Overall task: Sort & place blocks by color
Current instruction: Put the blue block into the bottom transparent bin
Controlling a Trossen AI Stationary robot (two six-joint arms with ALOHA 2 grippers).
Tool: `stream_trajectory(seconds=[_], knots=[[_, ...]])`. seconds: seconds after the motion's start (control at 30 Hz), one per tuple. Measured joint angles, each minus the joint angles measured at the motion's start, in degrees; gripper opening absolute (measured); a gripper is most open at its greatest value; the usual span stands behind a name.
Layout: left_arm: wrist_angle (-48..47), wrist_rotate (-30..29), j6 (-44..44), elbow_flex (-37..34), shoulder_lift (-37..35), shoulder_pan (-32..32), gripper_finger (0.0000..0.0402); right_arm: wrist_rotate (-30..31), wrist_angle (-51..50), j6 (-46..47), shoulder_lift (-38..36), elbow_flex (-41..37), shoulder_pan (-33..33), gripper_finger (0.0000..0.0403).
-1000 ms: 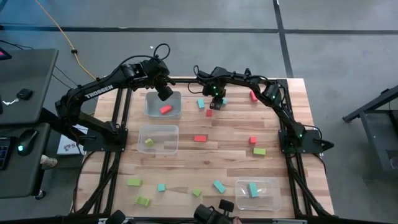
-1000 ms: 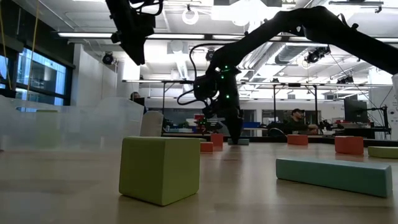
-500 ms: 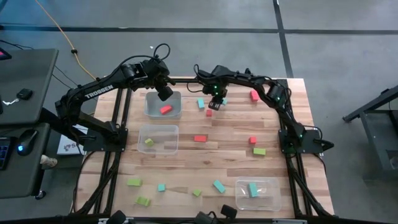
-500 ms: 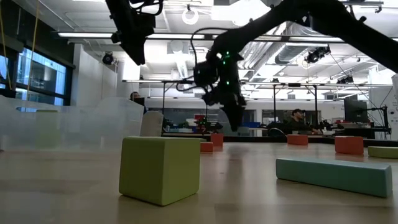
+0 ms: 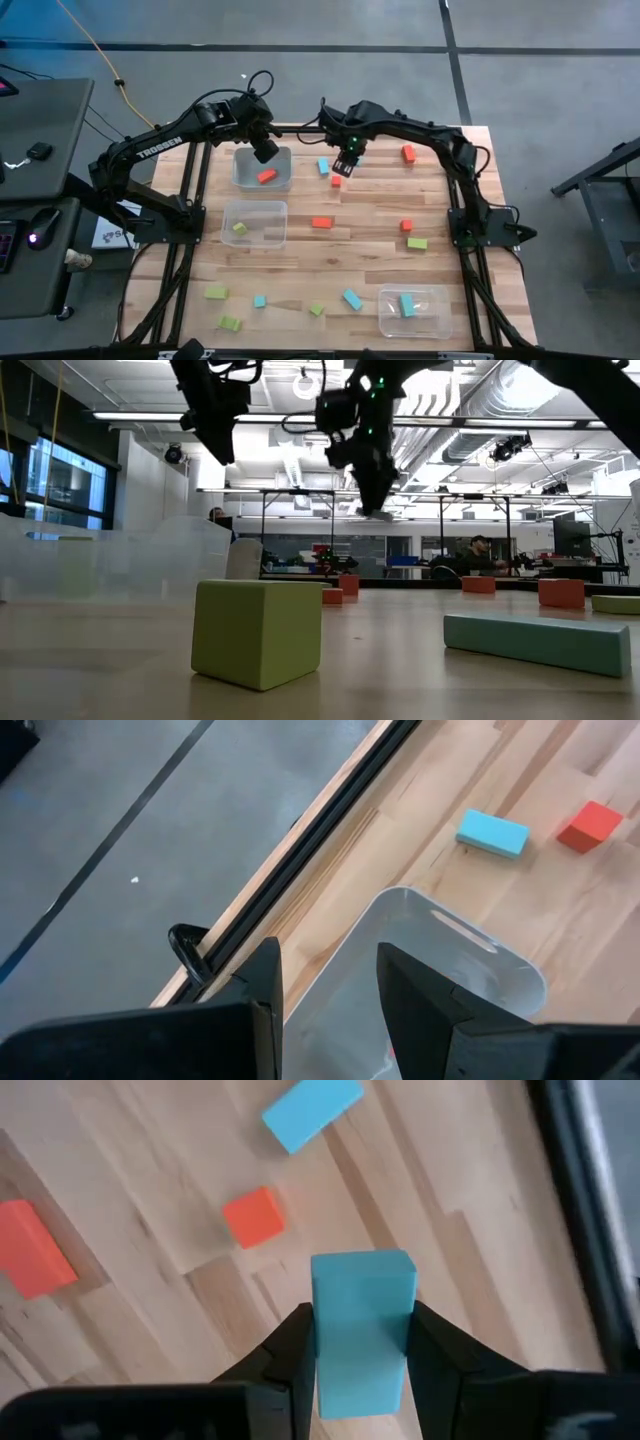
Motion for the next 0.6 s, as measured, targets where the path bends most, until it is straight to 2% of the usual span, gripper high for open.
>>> stream_trajectory(seconds=[0.13, 0.6], knots=[[0.0, 0.2, 0.0, 0.0, 0.0, 0.0, 0.0097, 3.7, -1.7, 2.7, -2.7, 0.0, 1.5, 0.0096], [0.0, 0.4, 0.0, 0.0, 0.0, 0.0, 0.0097, 7.3, -6.8, 10.1, -3.5, 0.0, 8.2, 0.0096]])
